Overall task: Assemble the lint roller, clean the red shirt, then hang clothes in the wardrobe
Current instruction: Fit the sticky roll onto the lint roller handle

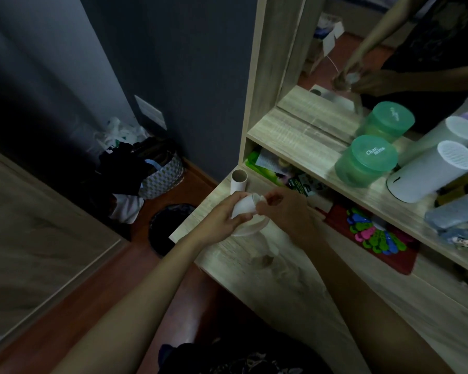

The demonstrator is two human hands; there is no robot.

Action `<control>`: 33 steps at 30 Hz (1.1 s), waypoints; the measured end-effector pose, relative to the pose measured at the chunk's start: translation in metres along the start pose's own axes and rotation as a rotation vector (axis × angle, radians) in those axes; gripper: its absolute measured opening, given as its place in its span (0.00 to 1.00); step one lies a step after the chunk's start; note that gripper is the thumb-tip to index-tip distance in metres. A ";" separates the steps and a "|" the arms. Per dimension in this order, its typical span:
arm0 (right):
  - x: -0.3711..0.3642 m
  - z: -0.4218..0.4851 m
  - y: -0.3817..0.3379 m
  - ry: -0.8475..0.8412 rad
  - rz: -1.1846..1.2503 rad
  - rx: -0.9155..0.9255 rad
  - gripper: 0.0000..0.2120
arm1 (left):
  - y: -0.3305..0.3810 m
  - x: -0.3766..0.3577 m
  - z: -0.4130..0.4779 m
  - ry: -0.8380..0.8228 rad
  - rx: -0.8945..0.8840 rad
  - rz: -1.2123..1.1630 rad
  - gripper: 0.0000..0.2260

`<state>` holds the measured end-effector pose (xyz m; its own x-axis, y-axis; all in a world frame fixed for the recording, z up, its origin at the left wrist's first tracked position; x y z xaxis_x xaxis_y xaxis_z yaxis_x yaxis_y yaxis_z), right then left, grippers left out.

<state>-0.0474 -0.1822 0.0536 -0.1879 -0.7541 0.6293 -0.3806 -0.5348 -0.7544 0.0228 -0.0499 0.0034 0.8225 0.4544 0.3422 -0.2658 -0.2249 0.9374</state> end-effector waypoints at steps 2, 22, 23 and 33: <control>0.001 0.000 0.006 -0.001 0.048 -0.031 0.07 | -0.001 -0.002 0.000 0.005 0.023 -0.030 0.22; -0.014 0.001 0.015 -0.131 0.660 -0.085 0.02 | -0.010 0.003 0.002 0.091 0.151 -0.336 0.18; -0.014 0.001 0.017 -0.125 0.696 -0.080 0.02 | -0.010 0.004 0.003 0.106 0.161 -0.358 0.18; -0.033 -0.012 0.060 -0.055 0.841 -0.173 0.07 | -0.034 -0.005 -0.007 0.261 0.291 -0.731 0.09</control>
<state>-0.0748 -0.1848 -0.0103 -0.4274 -0.8933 -0.1392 -0.2682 0.2723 -0.9241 0.0242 -0.0381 -0.0299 0.5843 0.7502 -0.3094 0.4608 0.0071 0.8875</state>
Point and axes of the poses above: each hand's wrist, its own z-axis towards the middle knuckle, its own x-axis out of the back of the hand, y = z × x, the point moved 5 cm from there along z, towards the middle knuckle, and after that the axes turned 6 degrees about -y, right-handed, at the moved point
